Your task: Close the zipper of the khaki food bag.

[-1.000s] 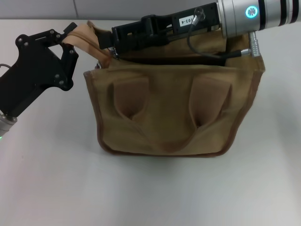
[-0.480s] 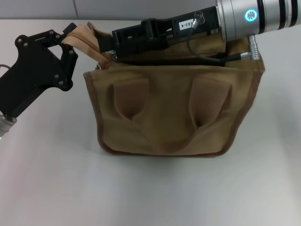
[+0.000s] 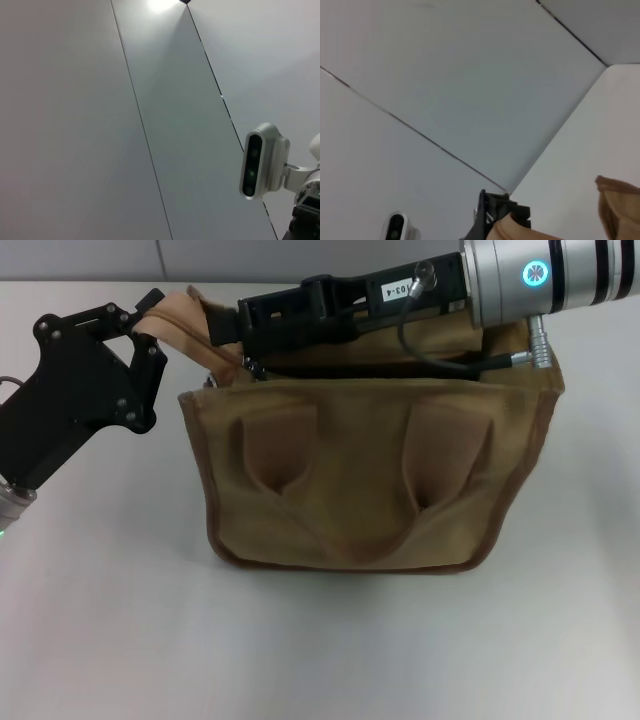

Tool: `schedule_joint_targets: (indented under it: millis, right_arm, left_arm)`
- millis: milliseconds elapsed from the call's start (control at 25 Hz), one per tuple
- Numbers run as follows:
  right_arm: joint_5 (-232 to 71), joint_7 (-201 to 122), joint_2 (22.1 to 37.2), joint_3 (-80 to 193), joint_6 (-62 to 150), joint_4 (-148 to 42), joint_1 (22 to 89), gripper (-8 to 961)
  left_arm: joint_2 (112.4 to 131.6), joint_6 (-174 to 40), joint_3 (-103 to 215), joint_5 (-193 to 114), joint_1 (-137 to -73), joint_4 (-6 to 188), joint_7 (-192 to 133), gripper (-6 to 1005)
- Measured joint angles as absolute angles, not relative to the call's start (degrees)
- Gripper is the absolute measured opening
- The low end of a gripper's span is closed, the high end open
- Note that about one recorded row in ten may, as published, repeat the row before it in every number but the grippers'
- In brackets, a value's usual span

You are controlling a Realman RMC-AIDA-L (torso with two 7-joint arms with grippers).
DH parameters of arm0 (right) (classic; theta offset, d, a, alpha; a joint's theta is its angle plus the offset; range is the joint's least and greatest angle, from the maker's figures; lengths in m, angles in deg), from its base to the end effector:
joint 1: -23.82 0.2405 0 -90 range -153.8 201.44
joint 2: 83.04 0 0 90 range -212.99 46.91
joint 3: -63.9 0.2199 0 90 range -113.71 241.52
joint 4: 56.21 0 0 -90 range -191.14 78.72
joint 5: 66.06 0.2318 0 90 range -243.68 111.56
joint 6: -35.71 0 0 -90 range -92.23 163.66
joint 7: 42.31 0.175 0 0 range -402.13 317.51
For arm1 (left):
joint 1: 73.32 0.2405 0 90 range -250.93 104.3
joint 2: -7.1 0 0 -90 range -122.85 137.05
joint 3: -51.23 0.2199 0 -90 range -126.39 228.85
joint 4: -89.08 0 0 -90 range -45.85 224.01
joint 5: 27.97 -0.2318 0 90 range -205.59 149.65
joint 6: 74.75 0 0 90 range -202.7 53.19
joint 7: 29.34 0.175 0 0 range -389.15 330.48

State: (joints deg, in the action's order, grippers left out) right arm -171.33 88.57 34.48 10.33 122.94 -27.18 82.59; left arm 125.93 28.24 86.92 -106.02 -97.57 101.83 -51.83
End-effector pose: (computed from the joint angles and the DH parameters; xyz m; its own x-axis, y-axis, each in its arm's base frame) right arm 0.0482 0.3911 -0.0486 0.5450 -0.7875 -0.2878 -0.6845 -0.6162 0.3897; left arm -0.2300 0.3014 0.0172 0.5785 -0.4326 0.6915 0.3064 -0.6704 -0.6758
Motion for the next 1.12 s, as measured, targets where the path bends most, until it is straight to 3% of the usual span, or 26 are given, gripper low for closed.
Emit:
schedule_joint_targets:
  millis: [440, 720, 1000, 1120]
  right_arm:
    - [-171.19, 88.82, 34.01, 11.03, 124.85, -22.44, 80.42, 789]
    - [-170.85, 80.62, 32.67, 10.79, 129.54, -17.36, 77.65, 789]
    - [-169.71, 54.27, 35.99, 10.45, 127.98, -3.88, 68.9, 789]
    - [-168.54, 42.47, 36.51, 9.41, 124.39, -2.56, 66.08, 788]
  left_arm:
    - [125.86, 28.26, 86.77, -106.02, -97.51, 101.83, -51.83, 29]
    - [125.83, 28.07, 86.56, -106.02, -97.43, 101.83, -51.83, 29]
    - [125.83, 27.87, 86.56, -106.01, -97.3, 101.83, -51.83, 29]
    - [125.83, 27.84, 86.56, -106.01, -97.12, 101.83, -51.83, 29]
